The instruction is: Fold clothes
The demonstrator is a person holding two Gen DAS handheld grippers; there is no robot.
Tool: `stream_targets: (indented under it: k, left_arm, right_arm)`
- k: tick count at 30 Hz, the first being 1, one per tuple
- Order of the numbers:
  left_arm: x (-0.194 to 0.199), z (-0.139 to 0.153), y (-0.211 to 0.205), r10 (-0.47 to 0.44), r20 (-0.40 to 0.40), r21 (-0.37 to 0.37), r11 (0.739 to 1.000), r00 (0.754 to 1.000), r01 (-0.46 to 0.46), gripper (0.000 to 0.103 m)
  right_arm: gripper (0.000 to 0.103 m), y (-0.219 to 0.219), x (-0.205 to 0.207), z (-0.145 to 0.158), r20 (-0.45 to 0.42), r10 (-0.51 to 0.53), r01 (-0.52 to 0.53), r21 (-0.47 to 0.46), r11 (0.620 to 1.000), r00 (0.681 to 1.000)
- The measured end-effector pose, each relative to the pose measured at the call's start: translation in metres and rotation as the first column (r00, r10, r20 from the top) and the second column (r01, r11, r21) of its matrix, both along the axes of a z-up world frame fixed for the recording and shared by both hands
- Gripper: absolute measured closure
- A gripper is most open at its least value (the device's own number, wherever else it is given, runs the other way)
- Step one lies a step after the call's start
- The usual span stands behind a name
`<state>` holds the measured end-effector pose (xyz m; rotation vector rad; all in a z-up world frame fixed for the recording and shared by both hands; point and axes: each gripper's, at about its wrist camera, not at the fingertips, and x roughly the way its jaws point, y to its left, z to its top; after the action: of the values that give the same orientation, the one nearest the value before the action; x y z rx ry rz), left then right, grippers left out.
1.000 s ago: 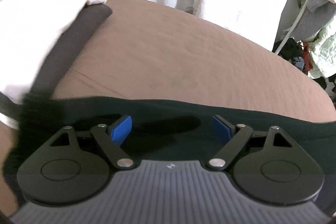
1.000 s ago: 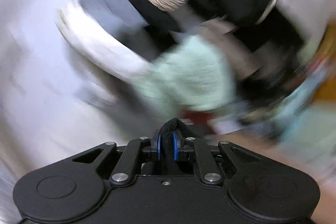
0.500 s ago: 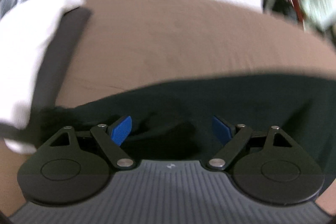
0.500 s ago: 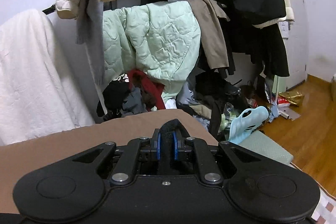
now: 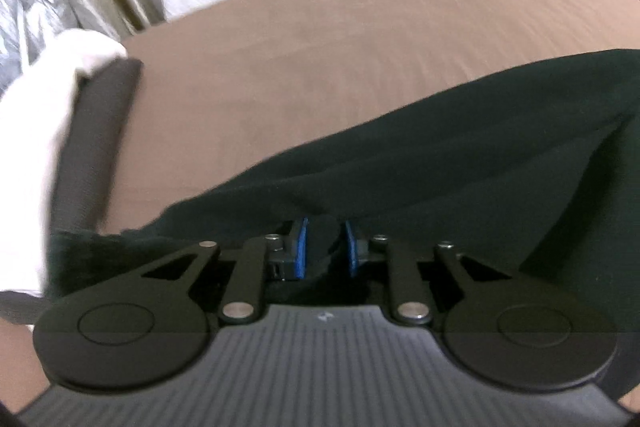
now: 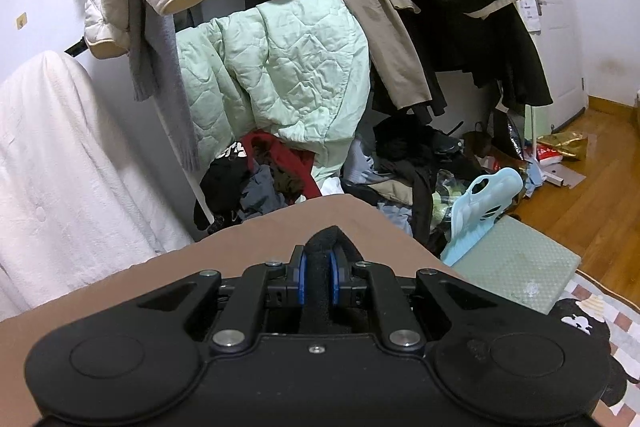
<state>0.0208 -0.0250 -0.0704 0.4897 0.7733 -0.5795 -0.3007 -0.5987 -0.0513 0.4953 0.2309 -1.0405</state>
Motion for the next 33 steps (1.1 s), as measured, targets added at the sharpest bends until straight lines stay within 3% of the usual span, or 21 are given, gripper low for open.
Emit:
stream_targets:
  k: [2, 5, 12, 18, 21, 24, 25, 26, 27, 29, 33]
  left_arm:
    - [-0.004, 0.011, 0.004, 0.033, 0.035, -0.021, 0.999, 0.999, -0.032, 0.087]
    - [-0.001, 0.034, 0.025, 0.095, 0.021, -0.136, 0.987, 0.995, -0.091, 0.087]
    - [0.009, 0.048, 0.042, 0.174, 0.015, -0.234, 0.958, 0.985, -0.166, 0.087]
    - [0.007, 0.042, 0.032, 0.194, 0.054, -0.213, 0.961, 0.980, -0.178, 0.087]
    - [0.016, 0.044, 0.035, 0.249, 0.063, -0.246, 0.942, 0.966, -0.227, 0.088]
    - [0.040, 0.026, 0.028, 0.281, 0.052, -0.201, 0.943, 0.958, -0.266, 0.090]
    - [0.048, 0.019, 0.026, 0.291, 0.049, -0.185, 0.943, 0.955, -0.278, 0.090]
    - [0.056, 0.013, 0.023, 0.302, 0.046, -0.168, 0.942, 0.952, -0.290, 0.090]
    - [0.065, 0.006, 0.021, 0.312, 0.043, -0.152, 0.941, 0.949, -0.302, 0.090]
    - [0.065, -0.013, 0.009, 0.314, 0.062, -0.090, 0.947, 0.947, -0.308, 0.091]
    - [0.065, -0.019, 0.005, 0.322, 0.096, -0.069, 0.946, 0.942, -0.316, 0.090]
  right_arm:
    - [0.088, 0.004, -0.002, 0.003, 0.006, 0.001, -0.001, -0.005, 1.000, 1.000]
    - [0.088, 0.012, -0.007, 0.010, 0.013, 0.009, -0.009, -0.024, 1.000, 1.000]
    - [0.088, 0.030, -0.032, 0.024, 0.040, 0.046, -0.044, -0.047, 0.998, 0.998]
    - [0.088, 0.028, -0.052, 0.031, 0.151, 0.159, -0.147, -0.085, 0.985, 0.976]
    - [0.088, 0.019, -0.044, 0.032, 0.165, 0.173, -0.159, -0.092, 0.983, 0.971]
    - [0.088, 0.000, -0.029, 0.029, 0.177, 0.167, -0.155, -0.079, 0.985, 0.970]
    - [0.082, -0.007, -0.023, 0.025, 0.174, 0.152, -0.142, -0.070, 0.987, 0.973]
    - [0.074, -0.014, -0.016, 0.019, 0.159, 0.120, -0.112, -0.056, 0.992, 0.980]
    - [0.059, -0.021, -0.008, 0.007, 0.119, 0.065, -0.063, -0.022, 0.998, 0.991]
    - [0.058, -0.031, 0.004, -0.016, 0.016, -0.019, 0.018, 0.053, 0.998, 1.000]
    - [0.058, -0.024, 0.014, -0.028, -0.109, -0.020, 0.031, 0.098, 0.995, 0.994]
